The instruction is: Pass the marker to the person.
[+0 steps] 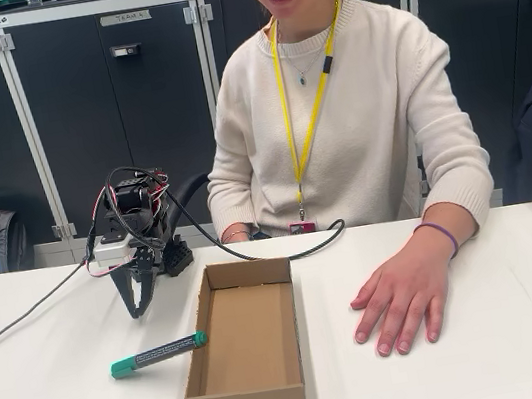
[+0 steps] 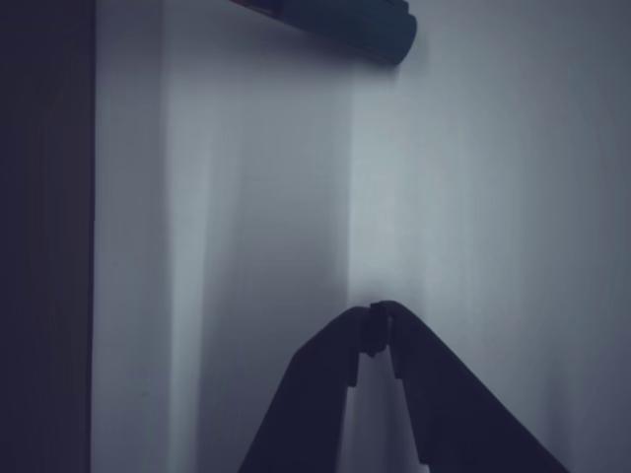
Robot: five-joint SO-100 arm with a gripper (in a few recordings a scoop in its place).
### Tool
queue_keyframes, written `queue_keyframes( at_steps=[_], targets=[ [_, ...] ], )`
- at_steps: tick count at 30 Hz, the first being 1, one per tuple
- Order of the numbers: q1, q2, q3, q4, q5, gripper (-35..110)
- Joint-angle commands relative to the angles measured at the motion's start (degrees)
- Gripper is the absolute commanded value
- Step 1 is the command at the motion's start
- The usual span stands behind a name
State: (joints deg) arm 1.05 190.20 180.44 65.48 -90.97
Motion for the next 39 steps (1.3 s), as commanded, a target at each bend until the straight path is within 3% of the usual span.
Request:
queue_keyframes(
  at_steps=[1, 10, 17, 28, 39],
  targets=[
    [0.0, 0.7, 1.3, -1.0, 0.5, -5],
    [-5.7, -2.5, -9.1, 2.1, 11.7, -5],
    [-9.7, -15.4, -30.0, 4.8, 32.7, -3],
    [-2.1, -38.7, -43.5, -6.9, 60.6, 3],
    [2.2, -49.7, -41.7, -15.5, 72.9, 8]
  ],
)
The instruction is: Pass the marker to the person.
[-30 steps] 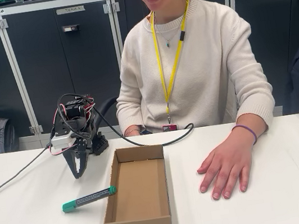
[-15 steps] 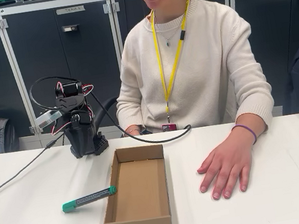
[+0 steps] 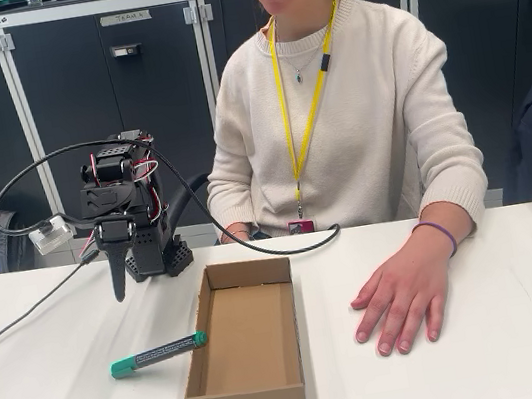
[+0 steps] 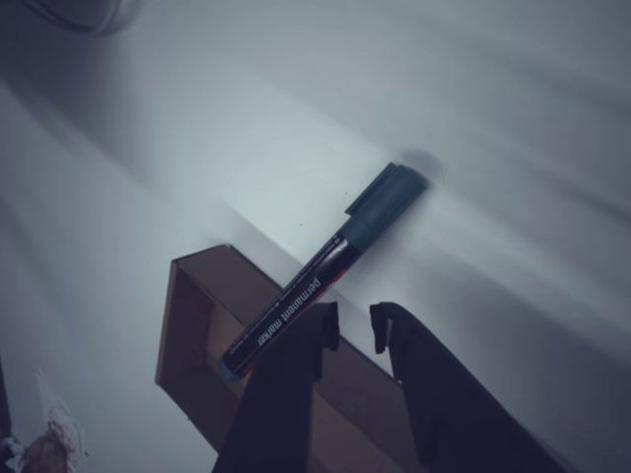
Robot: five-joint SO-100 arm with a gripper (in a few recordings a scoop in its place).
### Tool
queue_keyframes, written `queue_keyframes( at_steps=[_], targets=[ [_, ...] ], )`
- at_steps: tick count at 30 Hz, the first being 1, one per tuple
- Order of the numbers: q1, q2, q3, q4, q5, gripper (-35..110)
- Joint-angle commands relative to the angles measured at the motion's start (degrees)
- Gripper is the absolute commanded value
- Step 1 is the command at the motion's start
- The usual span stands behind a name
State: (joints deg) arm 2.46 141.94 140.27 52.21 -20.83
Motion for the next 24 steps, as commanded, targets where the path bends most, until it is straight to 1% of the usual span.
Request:
queue_keyframes(
  at_steps=[1, 9, 13, 24],
  targets=[
    [0.8, -2.3, -1.8, -2.3, 4.0, 8],
    [-4.2, -10.3, -2.1, -0.4, 11.1, 13],
    [-6.9, -14.2, -1.3, -0.1, 12.8, 14],
    [-8.4, -18.5, -3.9, 1.2, 15.6, 21]
  ],
)
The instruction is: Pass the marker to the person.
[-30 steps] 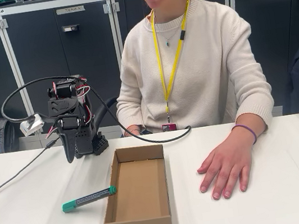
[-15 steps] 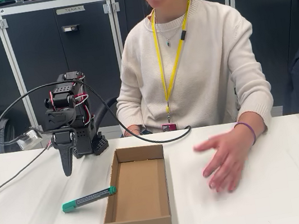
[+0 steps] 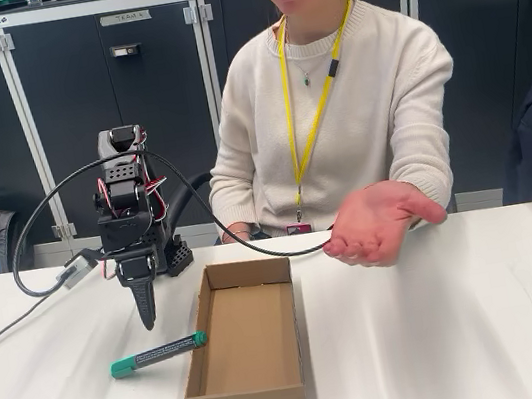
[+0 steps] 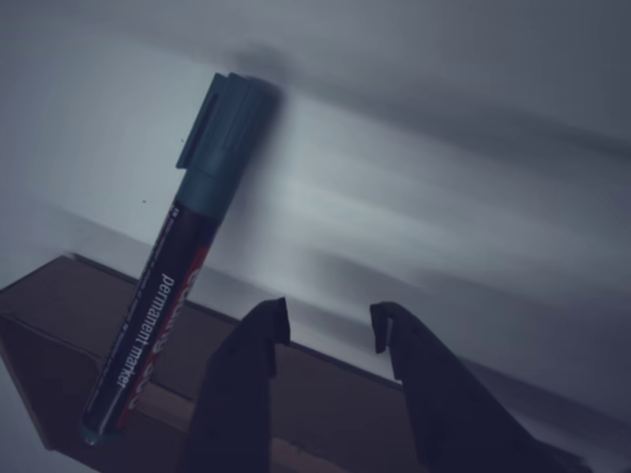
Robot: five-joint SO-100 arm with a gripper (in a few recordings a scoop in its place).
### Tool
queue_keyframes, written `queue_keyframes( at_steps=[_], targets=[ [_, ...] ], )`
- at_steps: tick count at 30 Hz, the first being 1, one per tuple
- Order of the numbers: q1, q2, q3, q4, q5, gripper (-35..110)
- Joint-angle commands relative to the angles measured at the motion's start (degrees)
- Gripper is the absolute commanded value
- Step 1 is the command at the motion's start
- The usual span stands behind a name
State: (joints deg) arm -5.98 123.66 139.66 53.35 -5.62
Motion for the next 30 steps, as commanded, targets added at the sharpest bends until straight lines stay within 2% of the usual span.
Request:
queue_keyframes(
  at_steps=[1, 10, 22, 30],
  targets=[
    [0.0, -0.4, -3.6, 0.0, 0.3, 21],
    [3.6, -2.2, -7.2, -4.1, -1.4, 22],
    [2.5, -6.9, -9.2, -5.4, -1.4, 23],
    [1.3, -9.8, -10.6, -2.7, 8.9, 27]
  ],
)
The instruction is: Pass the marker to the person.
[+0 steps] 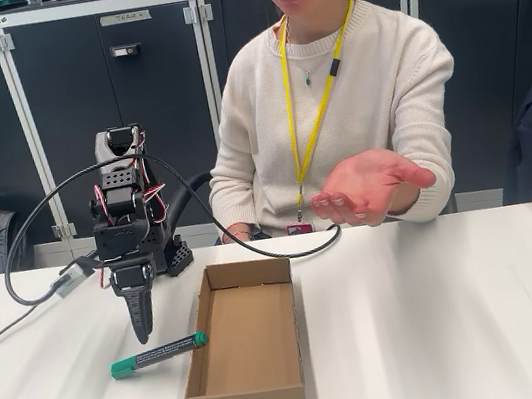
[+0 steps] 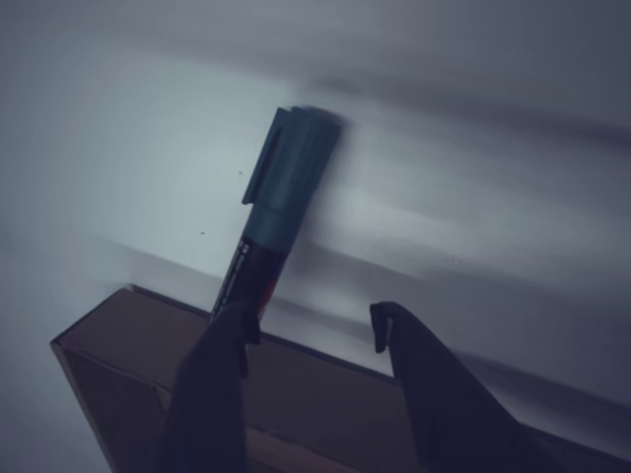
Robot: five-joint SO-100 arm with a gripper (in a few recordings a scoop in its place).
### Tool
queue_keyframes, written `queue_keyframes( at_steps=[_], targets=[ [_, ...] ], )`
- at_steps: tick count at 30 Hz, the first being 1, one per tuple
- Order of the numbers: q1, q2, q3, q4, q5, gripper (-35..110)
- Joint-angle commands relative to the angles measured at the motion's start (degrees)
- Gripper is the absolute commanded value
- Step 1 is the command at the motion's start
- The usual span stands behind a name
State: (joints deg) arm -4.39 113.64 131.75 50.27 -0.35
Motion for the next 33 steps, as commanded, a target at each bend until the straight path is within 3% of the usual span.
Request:
queue_keyframes(
  at_steps=[1, 14, 33],
  targets=[
    [-0.2, 0.3, -2.5, 0.2, 5.1, 27],
    [-0.7, -1.6, -3.3, -2.5, 17.1, 30],
    [-1.7, -6.6, -5.4, -3.3, 18.4, 31]
  ],
)
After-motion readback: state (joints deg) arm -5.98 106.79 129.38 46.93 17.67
